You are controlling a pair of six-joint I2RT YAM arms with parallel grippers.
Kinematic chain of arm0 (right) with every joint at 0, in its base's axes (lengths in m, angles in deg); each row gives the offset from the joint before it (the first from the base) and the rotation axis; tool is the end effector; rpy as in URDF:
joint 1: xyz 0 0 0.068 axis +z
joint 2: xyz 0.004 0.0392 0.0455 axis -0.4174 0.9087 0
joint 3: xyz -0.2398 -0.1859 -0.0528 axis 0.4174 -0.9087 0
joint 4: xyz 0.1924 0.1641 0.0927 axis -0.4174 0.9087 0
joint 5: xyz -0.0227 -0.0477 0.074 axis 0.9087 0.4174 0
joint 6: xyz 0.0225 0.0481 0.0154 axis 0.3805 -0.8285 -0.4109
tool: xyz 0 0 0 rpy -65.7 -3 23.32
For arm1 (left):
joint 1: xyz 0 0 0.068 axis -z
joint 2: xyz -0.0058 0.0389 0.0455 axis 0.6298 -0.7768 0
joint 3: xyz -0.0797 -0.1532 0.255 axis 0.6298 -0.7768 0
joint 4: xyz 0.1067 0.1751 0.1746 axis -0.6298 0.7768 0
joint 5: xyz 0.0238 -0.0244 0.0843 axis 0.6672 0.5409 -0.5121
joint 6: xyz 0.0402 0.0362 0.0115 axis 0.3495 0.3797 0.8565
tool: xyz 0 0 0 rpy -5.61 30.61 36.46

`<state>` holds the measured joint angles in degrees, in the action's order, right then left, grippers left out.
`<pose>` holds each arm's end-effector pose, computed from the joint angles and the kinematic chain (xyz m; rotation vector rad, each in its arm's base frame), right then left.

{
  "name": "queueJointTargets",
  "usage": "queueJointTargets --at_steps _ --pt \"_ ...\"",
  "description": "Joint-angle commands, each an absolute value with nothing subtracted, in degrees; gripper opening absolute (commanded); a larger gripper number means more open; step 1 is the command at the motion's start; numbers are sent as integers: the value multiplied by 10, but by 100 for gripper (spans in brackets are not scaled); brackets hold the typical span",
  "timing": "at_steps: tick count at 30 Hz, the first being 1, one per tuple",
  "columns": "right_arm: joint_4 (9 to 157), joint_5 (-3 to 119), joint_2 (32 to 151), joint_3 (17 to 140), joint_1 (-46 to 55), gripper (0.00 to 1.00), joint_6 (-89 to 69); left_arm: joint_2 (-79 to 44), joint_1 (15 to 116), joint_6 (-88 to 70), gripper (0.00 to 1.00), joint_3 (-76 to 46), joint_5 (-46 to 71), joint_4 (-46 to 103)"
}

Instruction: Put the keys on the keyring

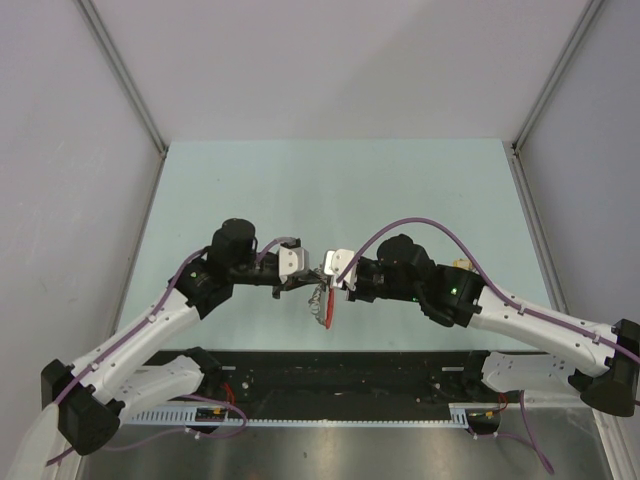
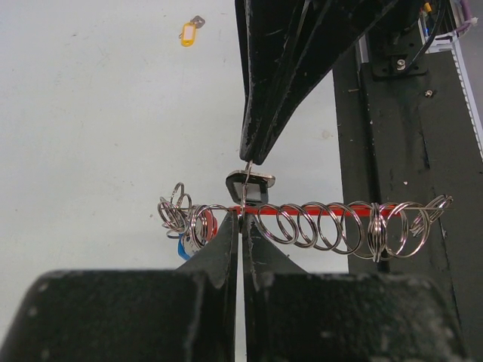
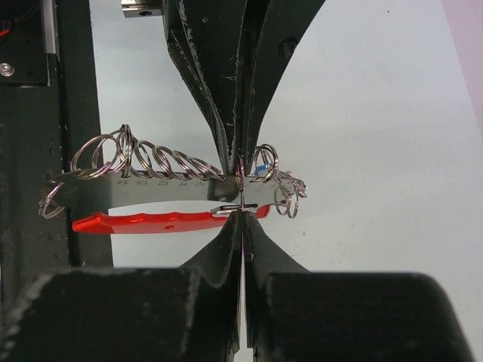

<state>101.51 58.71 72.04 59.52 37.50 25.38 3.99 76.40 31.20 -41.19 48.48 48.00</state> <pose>0.1069 0.2127 0.3708 -1.4952 1.3604 0.4966 0.1385 -0.1389 0.3349 1.4647 1.3467 -0.8689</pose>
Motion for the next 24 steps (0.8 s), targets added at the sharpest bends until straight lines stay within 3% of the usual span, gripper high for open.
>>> queueJointTargets --at_steps 1,24 --pt "992 566 716 622 382 0 260 39 771 325 0 -398 526 470" --pt "971 558 718 622 382 0 245 28 788 307 0 -396 535 459"
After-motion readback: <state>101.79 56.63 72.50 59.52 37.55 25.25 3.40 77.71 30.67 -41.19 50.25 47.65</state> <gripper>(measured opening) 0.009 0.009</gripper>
